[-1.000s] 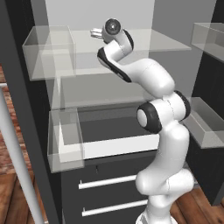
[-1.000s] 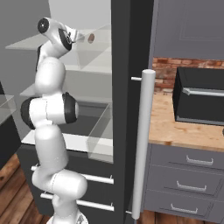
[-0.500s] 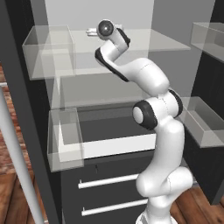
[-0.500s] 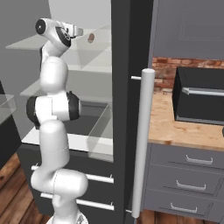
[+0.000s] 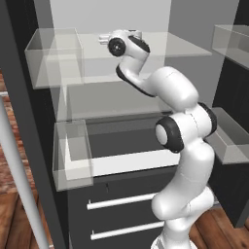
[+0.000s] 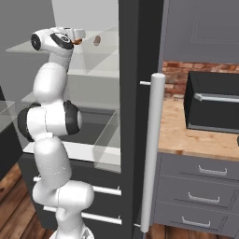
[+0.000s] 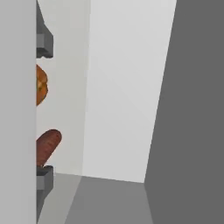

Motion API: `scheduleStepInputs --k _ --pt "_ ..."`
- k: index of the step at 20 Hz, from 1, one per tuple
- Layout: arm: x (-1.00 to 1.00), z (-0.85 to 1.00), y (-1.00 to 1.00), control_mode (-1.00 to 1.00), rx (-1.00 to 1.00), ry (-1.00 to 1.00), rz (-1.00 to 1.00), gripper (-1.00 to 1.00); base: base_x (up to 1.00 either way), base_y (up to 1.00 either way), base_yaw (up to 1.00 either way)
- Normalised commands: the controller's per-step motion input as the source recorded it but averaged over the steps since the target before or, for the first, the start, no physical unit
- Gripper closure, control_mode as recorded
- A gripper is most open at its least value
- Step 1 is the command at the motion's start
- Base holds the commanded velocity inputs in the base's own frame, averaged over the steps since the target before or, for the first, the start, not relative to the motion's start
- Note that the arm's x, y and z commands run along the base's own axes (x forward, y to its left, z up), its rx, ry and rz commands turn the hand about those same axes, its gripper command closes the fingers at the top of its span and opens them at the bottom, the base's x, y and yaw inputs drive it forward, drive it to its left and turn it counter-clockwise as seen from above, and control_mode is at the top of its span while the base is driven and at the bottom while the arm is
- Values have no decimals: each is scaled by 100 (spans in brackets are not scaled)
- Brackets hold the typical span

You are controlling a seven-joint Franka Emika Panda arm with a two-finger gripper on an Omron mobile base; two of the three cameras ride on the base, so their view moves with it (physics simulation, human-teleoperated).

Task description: Move the tangerine and sausage from the second highest shelf to the top shelf to make space. Then, place the pitcher from the counter on the cleared second highest shelf.

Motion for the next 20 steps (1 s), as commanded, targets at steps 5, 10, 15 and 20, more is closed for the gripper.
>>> scheduleStepInputs --k 5,10,15,20 --pt "-100 0 -16 -100 -4 -9 -4 -100 0 0 0" --pt "-100 9 0 -100 -1 0 -5 -100 0 0 0" --pt "-100 32 0 -100 0 7 -6 -100 0 0 0" --pt "-100 20 0 -100 0 20 -5 -100 0 0 0"
